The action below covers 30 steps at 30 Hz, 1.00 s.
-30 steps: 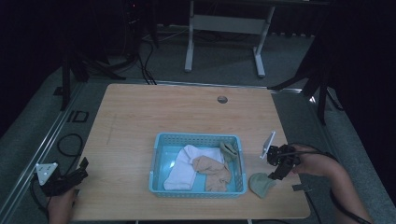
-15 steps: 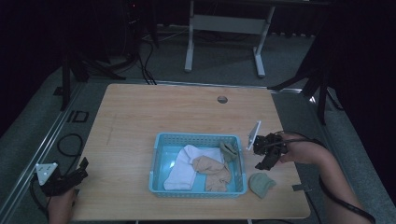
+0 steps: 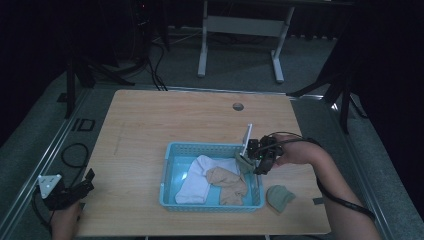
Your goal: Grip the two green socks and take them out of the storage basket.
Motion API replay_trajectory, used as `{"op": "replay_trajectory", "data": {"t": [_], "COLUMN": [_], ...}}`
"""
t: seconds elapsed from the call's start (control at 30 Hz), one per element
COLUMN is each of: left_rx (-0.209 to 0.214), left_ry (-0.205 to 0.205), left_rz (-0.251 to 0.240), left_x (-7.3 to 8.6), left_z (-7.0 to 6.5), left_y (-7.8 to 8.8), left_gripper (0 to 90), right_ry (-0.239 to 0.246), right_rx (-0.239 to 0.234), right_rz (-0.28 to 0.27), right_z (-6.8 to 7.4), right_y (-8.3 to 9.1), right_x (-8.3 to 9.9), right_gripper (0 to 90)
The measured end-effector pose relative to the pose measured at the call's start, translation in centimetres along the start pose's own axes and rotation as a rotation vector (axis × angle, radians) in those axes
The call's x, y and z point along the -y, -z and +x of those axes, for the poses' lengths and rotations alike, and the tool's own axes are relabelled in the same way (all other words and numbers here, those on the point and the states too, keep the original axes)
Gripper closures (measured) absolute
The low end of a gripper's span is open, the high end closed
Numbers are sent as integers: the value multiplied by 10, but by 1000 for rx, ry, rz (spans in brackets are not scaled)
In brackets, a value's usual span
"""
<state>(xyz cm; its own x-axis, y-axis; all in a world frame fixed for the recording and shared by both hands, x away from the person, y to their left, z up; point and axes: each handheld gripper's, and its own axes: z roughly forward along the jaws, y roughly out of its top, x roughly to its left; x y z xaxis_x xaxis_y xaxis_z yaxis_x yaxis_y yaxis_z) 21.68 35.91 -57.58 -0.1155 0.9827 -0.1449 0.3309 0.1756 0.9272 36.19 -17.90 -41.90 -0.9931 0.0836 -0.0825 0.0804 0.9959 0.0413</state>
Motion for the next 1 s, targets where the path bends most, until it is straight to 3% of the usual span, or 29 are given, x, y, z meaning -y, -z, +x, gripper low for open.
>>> {"op": "replay_trajectory", "data": {"t": [0.37,0.63,1.0], "left_rx": [5,9,11], "left_ry": [0,-1,-2], "left_rz": [-1,-1,2], "left_x": [0,0,0], "left_z": [0,0,0], "left_y": [0,0,0], "left_gripper": [7,7,7], "right_ry": [16,-30,-46], "right_rx": [-13,-27,-20], "right_rz": [29,22,115], "right_z": [-13,-32,-36], "right_y": [-20,-36,-63], "right_x": [-20,-24,-35], "right_gripper": [483,483,518]}}
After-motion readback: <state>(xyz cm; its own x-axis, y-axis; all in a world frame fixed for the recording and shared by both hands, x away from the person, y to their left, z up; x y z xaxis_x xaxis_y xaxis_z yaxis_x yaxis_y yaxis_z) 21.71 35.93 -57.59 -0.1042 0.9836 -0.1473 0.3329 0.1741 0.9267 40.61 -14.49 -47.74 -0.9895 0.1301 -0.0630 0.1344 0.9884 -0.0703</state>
